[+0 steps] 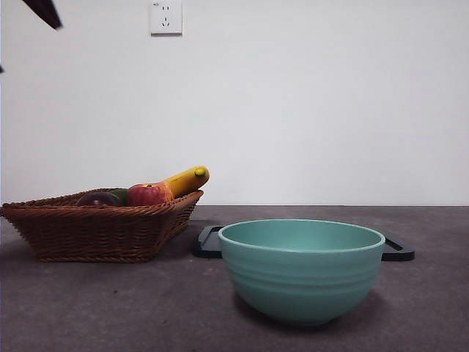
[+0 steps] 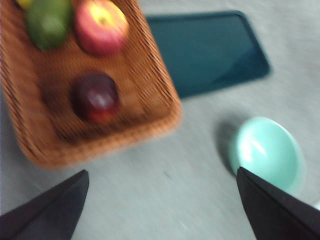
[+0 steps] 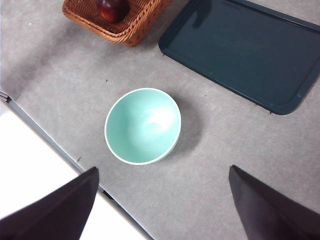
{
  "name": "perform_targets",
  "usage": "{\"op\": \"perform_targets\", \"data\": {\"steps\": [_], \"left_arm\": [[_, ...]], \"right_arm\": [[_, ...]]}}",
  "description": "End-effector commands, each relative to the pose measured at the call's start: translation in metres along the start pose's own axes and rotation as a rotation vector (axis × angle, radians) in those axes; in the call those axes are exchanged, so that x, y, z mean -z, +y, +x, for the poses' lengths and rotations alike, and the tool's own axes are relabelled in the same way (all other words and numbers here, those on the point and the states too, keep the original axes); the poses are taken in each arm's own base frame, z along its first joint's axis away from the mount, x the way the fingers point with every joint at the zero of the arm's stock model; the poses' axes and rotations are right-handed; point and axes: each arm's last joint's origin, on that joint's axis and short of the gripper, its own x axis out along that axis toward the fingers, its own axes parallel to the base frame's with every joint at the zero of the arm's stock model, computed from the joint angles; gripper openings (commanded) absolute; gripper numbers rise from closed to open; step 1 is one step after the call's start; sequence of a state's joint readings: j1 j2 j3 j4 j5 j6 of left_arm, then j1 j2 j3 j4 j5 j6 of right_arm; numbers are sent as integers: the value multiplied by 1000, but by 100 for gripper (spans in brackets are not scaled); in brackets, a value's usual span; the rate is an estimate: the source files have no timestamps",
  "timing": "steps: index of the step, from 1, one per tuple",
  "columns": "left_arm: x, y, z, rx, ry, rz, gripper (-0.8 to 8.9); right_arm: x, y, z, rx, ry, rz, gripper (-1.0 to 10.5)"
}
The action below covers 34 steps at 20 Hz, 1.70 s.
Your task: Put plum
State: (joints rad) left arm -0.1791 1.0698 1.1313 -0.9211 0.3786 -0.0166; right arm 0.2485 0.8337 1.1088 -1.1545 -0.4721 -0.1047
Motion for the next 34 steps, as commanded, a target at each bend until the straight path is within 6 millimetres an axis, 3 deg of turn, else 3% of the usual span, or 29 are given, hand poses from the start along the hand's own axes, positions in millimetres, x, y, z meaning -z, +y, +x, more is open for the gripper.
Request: {"op": "perform_targets", "data": {"steps": [1,7,13,19,25,30,34], "left_arm": [[-26,0,14,-44,1,20,462],[-63,4,76,-142,100,70,458],[-63,14,139,-201,194,98,458],[-54,25,185,-242,288,124,458],[-44,34,211,-245,360,122,458],[-37,39,222,-246,406,113,396],[-38,38,222,-246,403,114,237]], "right_arm": [[-5,1,-2,-3,-16,-19,418],[-5,1,-2,-3,-16,-19,418],[-5,1,-2,-1,-17,-19,418],[-5,1,-2,-1,-17,-19,418],[-5,1,-2,-1,-17,-20,418],[-5,1,-2,-1,-17,-20,418],[-5,1,-2,0,-18,-21,418]]}}
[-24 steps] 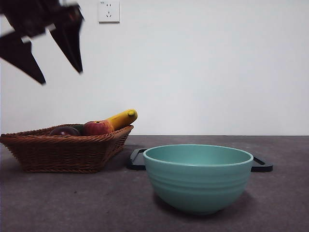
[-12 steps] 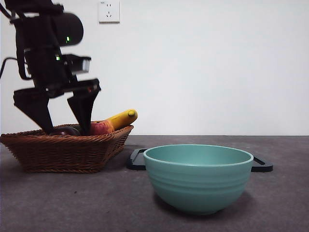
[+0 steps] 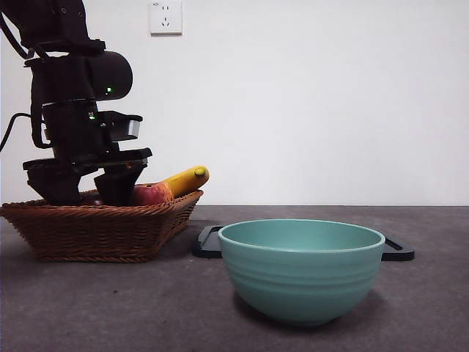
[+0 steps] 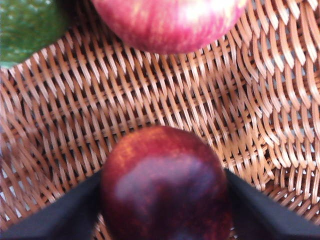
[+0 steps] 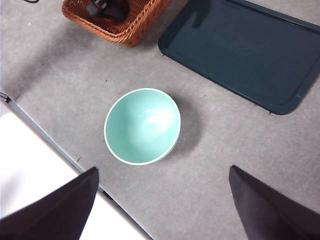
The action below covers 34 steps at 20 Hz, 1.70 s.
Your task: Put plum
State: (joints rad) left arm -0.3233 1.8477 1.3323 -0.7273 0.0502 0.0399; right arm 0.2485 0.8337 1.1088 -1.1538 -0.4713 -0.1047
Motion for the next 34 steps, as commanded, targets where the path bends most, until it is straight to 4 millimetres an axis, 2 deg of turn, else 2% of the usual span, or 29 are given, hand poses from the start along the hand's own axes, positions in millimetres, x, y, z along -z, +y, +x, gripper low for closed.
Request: {"op": "perform_targets", "data": {"steps": [1,4,6,10,12,15,17,19,22,24,29,34], "left_arm": [[-6,-1,3,-2,-5,17,238],[-13,-1,-8,-2,-18,17,238],[-19,-3,-22,-2,-47,20,238],[-23,-13,-72,11,-154,45,238],[-17,-23,-101,54,-213,66,238],[2,-47,-148,207,-294,130,238],[14,-66,-168,289,-320,195,238],[24,-89,-176,328,-308,267,238],[34,-122,-169,379,-258,367,238],[37,-145,-156,403,-206,431,238],[37,-189,-111,429,-95,532,238],[39,-219,-59,384,11,605,235]], "right_arm": [[-5,1,-2,-1,-17,-20,418],[-5,1,-2,-1,-17,-21,418],[-5,1,-2,-1,-17,-21,418],[-6,1,-2,1,-30,-27,418],[-7,1,-2,1,-36,-30,418],[-8,1,-2,3,-46,-35,418],[-8,1,-2,3,-49,-36,418],[-8,1,-2,3,-49,-36,418],[-8,1,-2,3,-49,-36,418],[-8,1,-2,3,-50,-36,418],[-8,1,-2,3,-49,-36,418],[-8,1,-2,3,-49,-36,418]]}}
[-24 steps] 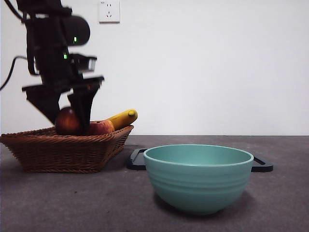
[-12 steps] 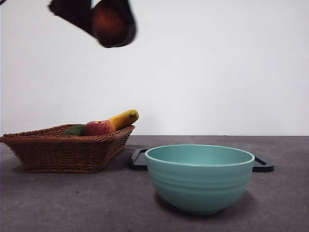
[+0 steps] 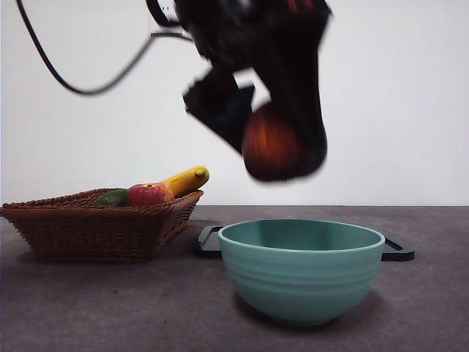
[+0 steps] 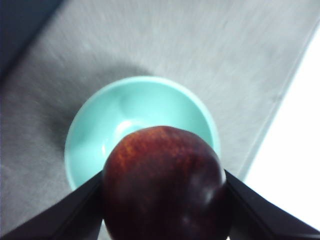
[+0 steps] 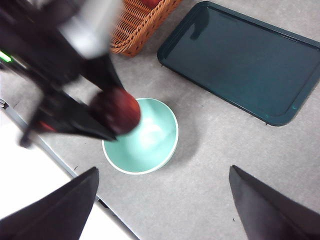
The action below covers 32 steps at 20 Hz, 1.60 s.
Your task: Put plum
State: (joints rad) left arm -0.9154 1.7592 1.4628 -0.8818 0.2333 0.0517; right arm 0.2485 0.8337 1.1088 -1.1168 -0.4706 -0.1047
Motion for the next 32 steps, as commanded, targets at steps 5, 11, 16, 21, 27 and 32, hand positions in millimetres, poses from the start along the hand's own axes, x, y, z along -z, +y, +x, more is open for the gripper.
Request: {"op": "perform_targets", "data": {"steps": [5,11,16,21,27,32], "left_arm": [[-6,2,57,-16,80,34,235],[-5,1,75,-37,118,67,235],[-6,1,76,-35,108,116,235],[-6,0,76,-33,114,119,251],[-5,0,77,-33,123,113,377],[-3,0,76,-32,142,107,376]], "right_arm": [[-5,1,-2,-2,-17,-19,418],[-5,1,-2,-1,-17,-20,418],[-5,1,-2,-2,-17,-20,418],[-5,1,-2,-2,-17,-19,418],[-5,1,-2,-2,-17,-19,418],[-5,1,-2,-2,-17,-19,418]]}}
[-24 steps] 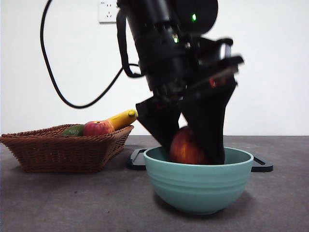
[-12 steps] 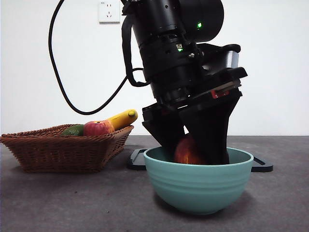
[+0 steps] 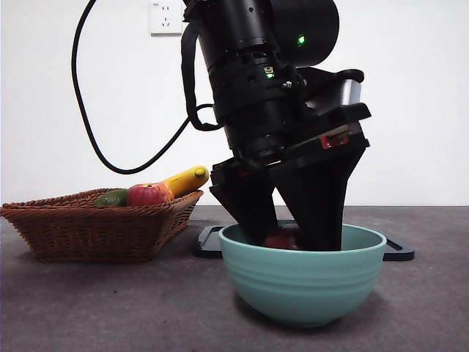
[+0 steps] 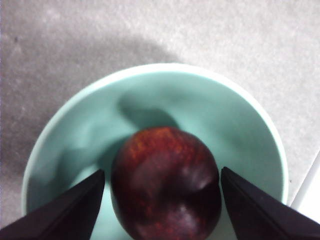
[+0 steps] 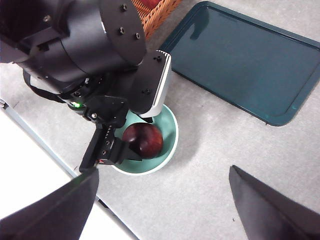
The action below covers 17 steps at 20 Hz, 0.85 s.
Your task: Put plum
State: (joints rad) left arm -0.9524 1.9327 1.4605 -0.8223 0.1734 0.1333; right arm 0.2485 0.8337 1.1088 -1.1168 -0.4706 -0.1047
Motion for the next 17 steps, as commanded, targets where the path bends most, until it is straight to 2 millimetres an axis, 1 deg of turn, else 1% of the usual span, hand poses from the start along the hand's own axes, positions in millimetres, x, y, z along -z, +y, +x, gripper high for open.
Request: {"op": "perform_targets", "data": {"steps": [1,4,5,7,9,11,12,15,16,17], "left_arm": [[-3,-3,8,5,16,10,376],[-6,-3,0,1,-10,-7,376],[-7,-3,-5,-2,-28,-6,376],[-10,-4,-23,-10,-81,-3,376],[-10,-2,-49,-24,-151,-9,375],[-6,2,-82,-45,-237,-33,375],[-1,6,-102,-60,-287,-52,375],[21,18,-160,-116,-436,-111,375],[31,21,-181,-139,-494,-142,375],[41,23,-198,-160,-535,-160,375]], "right_arm": [[-5,1,-2,-2,-17,-19,418],[-5,1,-2,-2,-17,-19,418],[-5,1,-2,-2,-17,-19,418],[-5,1,-2,-2,-17,-19,418],[-5,1,-2,-2,-17,-20,418],[-5,1,-2,-2,-17,-20,418],[-5,1,-2,-2,-17,-20,418],[-5,1,-2,-2,-17,-20,418],[-5,1,-2,-2,-17,-20,418],[-5,1,-2,-2,-17,-20,418]]}}
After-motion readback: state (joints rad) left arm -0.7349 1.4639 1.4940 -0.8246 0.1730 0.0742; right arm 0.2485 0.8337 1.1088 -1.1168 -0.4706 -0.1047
